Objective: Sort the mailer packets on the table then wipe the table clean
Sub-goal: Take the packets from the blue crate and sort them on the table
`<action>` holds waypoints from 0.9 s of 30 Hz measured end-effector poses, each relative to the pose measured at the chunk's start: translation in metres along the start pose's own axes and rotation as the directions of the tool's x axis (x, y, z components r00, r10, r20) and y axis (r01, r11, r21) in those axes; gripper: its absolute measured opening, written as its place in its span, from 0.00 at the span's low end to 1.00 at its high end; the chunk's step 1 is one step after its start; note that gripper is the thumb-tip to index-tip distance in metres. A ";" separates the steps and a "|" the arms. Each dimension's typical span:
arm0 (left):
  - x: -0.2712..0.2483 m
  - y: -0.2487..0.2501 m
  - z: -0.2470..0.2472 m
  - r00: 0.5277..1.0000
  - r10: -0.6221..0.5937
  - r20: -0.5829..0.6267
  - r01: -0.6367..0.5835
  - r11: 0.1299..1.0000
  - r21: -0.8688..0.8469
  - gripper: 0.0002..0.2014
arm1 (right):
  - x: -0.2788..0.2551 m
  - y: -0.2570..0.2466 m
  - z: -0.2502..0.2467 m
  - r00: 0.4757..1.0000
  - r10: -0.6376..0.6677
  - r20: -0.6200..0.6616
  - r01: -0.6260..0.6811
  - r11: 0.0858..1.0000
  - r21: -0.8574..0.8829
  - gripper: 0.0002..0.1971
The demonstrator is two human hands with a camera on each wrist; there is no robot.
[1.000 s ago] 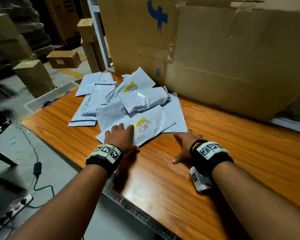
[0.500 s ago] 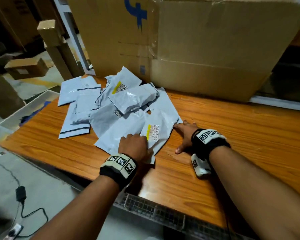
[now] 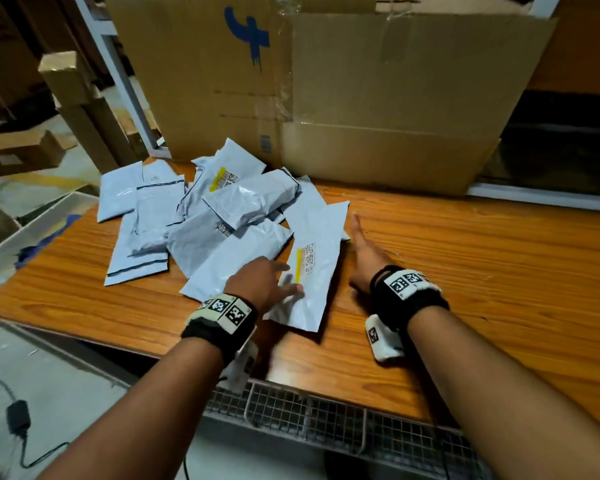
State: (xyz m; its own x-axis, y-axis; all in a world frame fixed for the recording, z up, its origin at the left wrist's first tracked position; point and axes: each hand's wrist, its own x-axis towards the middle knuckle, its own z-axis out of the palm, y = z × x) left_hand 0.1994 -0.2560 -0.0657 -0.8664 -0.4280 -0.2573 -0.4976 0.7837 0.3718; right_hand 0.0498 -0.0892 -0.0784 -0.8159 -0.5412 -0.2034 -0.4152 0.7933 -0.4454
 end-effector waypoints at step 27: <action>-0.006 -0.019 0.002 0.999 -0.026 -0.024 0.032 0.961 0.276 0.42 | 0.001 -0.014 -0.019 0.951 -0.081 0.297 0.193 0.909 -0.369 0.34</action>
State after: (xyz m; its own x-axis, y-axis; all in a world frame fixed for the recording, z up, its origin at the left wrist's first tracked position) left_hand 0.2148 -0.2675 -0.0730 -0.8538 -0.4592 -0.2453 -0.4940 0.8633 0.1032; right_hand 0.0471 -0.0953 -0.0557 -0.6227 -0.6624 -0.4166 -0.6833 0.7197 -0.1229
